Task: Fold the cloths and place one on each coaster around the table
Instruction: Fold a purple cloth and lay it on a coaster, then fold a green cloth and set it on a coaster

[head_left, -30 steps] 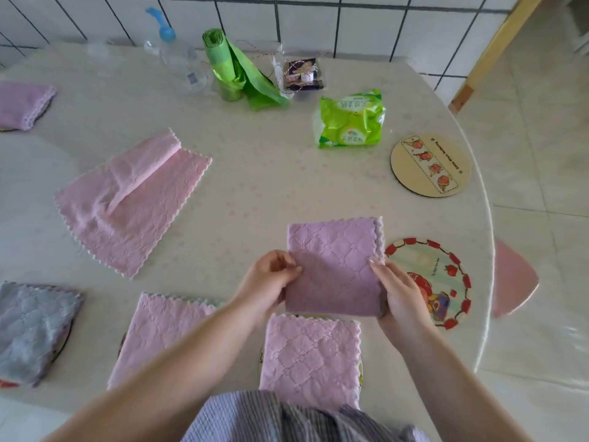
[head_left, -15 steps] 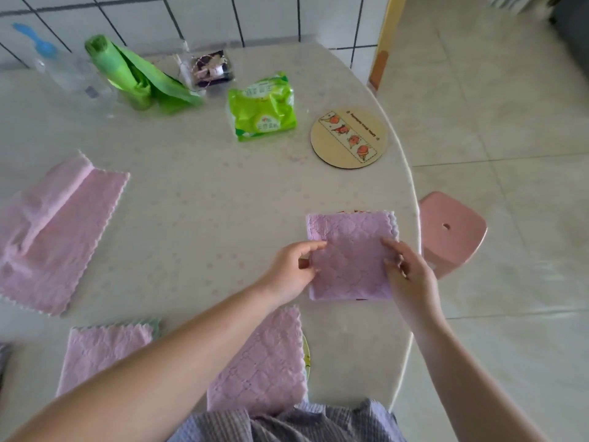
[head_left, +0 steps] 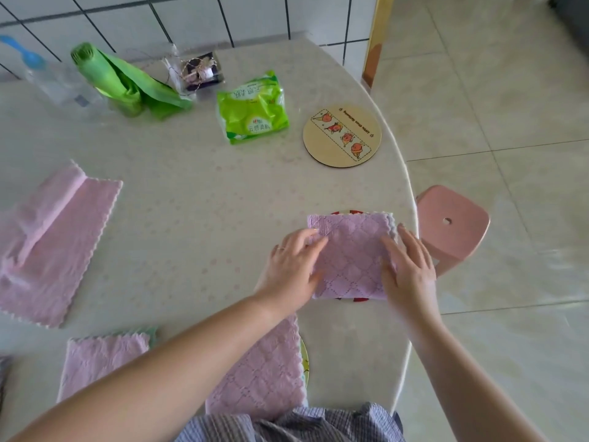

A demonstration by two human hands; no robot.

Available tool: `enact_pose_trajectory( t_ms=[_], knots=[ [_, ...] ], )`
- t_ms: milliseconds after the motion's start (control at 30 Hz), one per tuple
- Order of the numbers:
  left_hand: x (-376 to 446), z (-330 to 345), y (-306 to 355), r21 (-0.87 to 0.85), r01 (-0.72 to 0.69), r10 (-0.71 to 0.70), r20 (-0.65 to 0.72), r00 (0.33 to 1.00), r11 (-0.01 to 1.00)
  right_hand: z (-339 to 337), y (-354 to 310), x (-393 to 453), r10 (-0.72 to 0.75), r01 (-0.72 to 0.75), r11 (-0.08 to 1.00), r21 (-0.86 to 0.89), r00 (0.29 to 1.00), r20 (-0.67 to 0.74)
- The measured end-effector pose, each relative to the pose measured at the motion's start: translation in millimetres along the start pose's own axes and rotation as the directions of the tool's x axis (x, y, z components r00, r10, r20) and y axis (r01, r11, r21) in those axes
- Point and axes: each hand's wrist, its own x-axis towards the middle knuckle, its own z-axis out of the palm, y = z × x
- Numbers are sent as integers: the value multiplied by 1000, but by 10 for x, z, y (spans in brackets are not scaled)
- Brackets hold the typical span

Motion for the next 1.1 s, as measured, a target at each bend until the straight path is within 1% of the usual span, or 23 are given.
enact_pose_trajectory(
  t_ms=[33, 67, 100, 167, 200, 300, 367, 400, 467, 533, 567, 633, 700, 800, 867, 933, 967, 1033, 1100],
  knots=[
    [-18, 40, 9, 109, -91, 90, 20, 996, 990, 15, -5, -1, -54, 57, 994, -93, 998, 38],
    [-29, 74, 28, 177, -143, 134, 59, 989, 974, 31, -11, -4, -83, 98, 981, -168, 992, 96],
    [-38, 108, 40, 210, -149, 130, 100, 986, 966, 42, -20, -9, -88, 119, 968, -220, 985, 150],
    [-43, 149, 56, 188, -86, 52, 176, 983, 979, 63, -9, -10, -51, 110, 959, -262, 974, 222],
    [-44, 161, 67, 180, -65, 30, 190, 981, 982, 65, 2, -10, -34, 100, 958, -267, 970, 241],
    [-4, 127, 61, 167, -72, 34, 221, 975, 983, 41, -32, 2, 1, 71, 957, -281, 968, 249],
    [19, 16, 62, 90, -60, 38, 230, 972, 994, 19, -136, -13, 1, 58, 962, -268, 977, 215],
    [7, -45, 50, 16, -31, 26, 209, 978, 999, 20, -212, -35, -25, 73, 966, -249, 981, 191],
    [-96, -209, -4, -201, 63, -39, 119, 992, 977, 56, -428, -100, -123, 151, 972, -182, 980, 153],
    [-296, -401, -147, -409, 130, -133, 22, 991, 903, 165, -713, -188, -240, 252, 964, -83, 961, 139],
    [-427, -502, -255, -466, 138, -168, -23, 985, 874, 243, -871, -239, -288, 295, 955, -28, 946, 148],
    [-734, -709, -567, -495, 127, -216, -126, 968, 860, 445, -1211, -350, -372, 367, 928, 64, 908, 192],
    [-1076, -915, -989, -474, 145, -269, -207, 941, 869, 689, -1539, -478, -460, 445, 888, 117, 854, 243],
    [-1621, -1185, -1761, -408, 277, -406, -275, 872, 870, 1101, -2007, -657, -559, 523, 829, 198, 762, 326],
    [-1991, -1323, -2233, -346, 390, -491, -280, 825, 853, 1381, -2321, -767, -581, 550, 810, 201, 710, 398],
    [-2329, -1436, -2601, -276, 459, -528, -285, 800, 845, 1635, -2656, -889, -578, 576, 798, 177, 649, 494],
    [-2483, -1469, -2750, -226, 476, -524, -274, 806, 850, 1754, -2825, -953, -567, 587, 792, 166, 608, 556],
    [-2751, -1478, -3042, -87, 450, -457, -236, 858, 889, 1986, -3145, -1078, -540, 615, 776, 142, 530, 654],
    [-2932, -1475, -3274, 88, 429, -413, -160, 897, 899, 2223, -3405, -1191, -520, 646, 755, 113, 485, 703]
  ],
)
